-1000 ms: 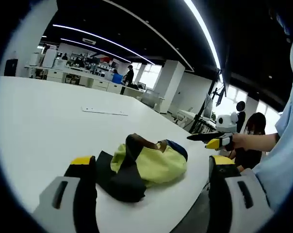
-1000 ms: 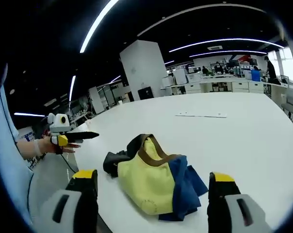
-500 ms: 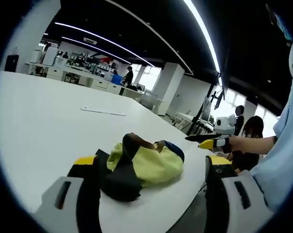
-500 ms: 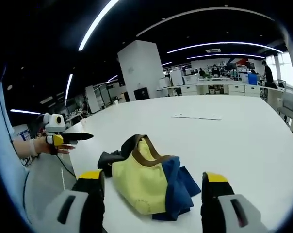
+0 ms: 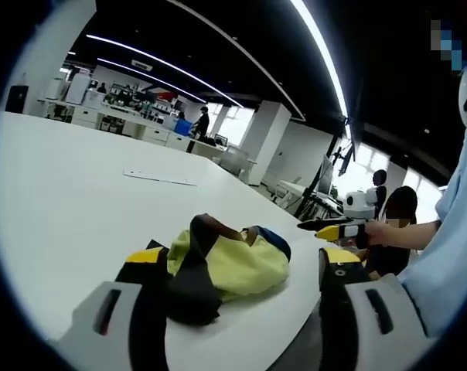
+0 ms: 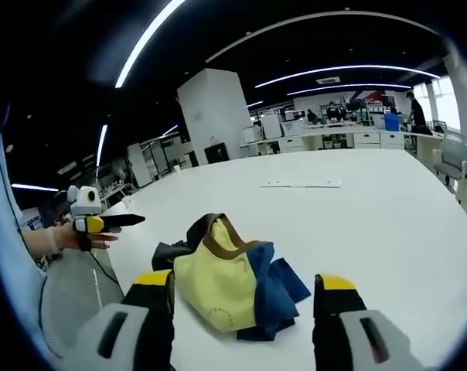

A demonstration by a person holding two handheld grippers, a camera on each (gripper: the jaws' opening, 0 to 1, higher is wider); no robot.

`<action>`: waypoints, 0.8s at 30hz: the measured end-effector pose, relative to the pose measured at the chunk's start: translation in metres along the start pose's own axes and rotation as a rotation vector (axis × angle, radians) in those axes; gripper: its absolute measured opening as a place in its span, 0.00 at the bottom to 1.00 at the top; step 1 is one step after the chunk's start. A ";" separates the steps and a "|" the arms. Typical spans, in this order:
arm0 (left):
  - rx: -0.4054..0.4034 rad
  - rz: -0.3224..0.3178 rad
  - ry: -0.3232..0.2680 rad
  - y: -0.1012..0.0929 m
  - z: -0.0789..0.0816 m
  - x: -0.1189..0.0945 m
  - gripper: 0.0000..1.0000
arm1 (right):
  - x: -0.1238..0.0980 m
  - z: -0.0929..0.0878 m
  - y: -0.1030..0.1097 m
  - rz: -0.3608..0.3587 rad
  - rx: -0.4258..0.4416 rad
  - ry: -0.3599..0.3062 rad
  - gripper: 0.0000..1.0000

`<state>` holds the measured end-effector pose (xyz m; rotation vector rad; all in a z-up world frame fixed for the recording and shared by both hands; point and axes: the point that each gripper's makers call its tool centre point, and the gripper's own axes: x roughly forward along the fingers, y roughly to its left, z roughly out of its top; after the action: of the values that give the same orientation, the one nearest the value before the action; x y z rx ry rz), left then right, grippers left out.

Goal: Fold the garment on the visible template until the final outline fits inside the template.

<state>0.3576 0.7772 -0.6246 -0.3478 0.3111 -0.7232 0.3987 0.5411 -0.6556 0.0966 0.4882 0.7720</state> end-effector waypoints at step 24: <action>0.047 -0.039 0.078 -0.014 -0.009 0.019 0.80 | -0.015 0.003 0.013 0.002 0.015 -0.059 0.76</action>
<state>0.3591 0.7527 -0.6294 -0.2826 0.3612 -0.7823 0.3820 0.5403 -0.6440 0.1334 0.4377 0.7653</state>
